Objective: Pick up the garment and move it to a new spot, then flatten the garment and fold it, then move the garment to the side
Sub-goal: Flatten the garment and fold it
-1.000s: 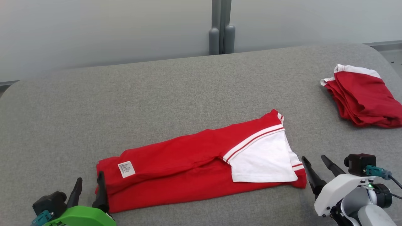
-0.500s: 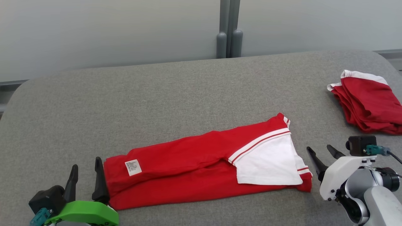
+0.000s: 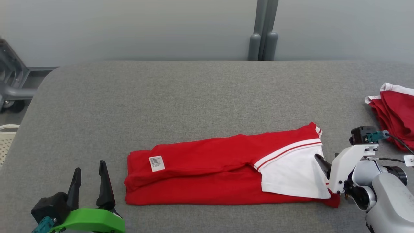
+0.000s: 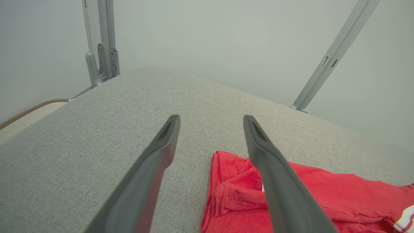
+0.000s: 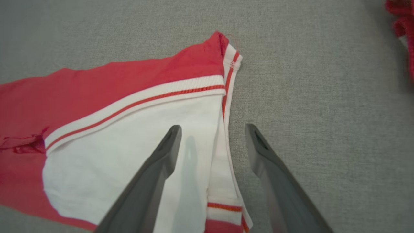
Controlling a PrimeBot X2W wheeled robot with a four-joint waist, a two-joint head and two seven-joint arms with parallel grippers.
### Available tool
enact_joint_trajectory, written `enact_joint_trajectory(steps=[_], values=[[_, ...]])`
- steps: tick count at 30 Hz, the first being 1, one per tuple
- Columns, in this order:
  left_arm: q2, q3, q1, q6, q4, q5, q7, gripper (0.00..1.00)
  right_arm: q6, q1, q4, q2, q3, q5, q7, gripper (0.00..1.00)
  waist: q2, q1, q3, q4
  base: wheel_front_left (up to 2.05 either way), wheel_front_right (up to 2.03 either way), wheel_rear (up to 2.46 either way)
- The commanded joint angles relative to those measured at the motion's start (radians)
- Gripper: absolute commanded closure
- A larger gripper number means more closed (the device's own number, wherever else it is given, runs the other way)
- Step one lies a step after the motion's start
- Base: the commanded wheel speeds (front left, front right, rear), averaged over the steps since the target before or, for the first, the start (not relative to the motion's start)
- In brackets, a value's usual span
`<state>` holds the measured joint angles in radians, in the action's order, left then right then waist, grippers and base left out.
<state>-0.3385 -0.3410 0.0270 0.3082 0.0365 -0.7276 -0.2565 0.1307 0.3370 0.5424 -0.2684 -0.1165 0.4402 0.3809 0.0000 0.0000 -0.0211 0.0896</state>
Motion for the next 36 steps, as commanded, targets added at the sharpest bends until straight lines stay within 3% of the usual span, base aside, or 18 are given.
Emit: enact_joint_trajectory(steps=[1,13,20,21,22,26,36], values=[[-0.007,0.000,0.009,0.007,-0.006,0.014,-0.003,0.00,0.000,0.016,0.024,-0.003,0.000,0.010,0.004,0.00,0.0000,0.0000,-0.006,0.029,0.00,0.00,0.00],[-0.010,0.003,0.008,0.013,-0.023,0.018,-0.004,0.00,0.000,0.068,0.221,0.002,0.001,0.047,0.008,0.00,0.0000,0.0000,-0.024,0.086,0.00,0.00,0.00],[-0.011,0.008,0.011,0.017,-0.026,0.014,-0.005,0.00,0.000,0.076,0.233,0.020,-0.056,0.082,0.017,0.00,0.0000,0.0000,-0.026,0.083,0.00,0.00,0.00],[-0.011,0.010,0.012,0.018,-0.027,0.014,-0.005,0.00,0.000,0.077,0.230,0.020,-0.070,0.083,0.015,0.35,0.0000,0.0000,-0.026,0.080,0.00,0.00,0.00],[-0.011,0.010,0.012,0.019,-0.027,0.014,-0.005,0.00,0.000,0.078,0.229,0.017,-0.083,0.082,0.013,0.59,0.0000,0.0000,-0.027,0.078,0.00,0.00,0.00],[-0.010,0.009,0.008,0.017,-0.026,0.014,-0.005,0.00,0.000,0.087,0.246,0.003,-0.123,0.053,0.001,1.00,0.0000,0.0000,-0.030,0.069,0.00,0.00,0.00],[-0.012,0.014,0.016,0.022,-0.022,0.016,-0.006,0.00,-0.001,0.144,0.290,-0.021,-0.122,0.034,-0.070,1.00,0.0000,0.0000,-0.028,0.041,0.00,0.00,0.00]])
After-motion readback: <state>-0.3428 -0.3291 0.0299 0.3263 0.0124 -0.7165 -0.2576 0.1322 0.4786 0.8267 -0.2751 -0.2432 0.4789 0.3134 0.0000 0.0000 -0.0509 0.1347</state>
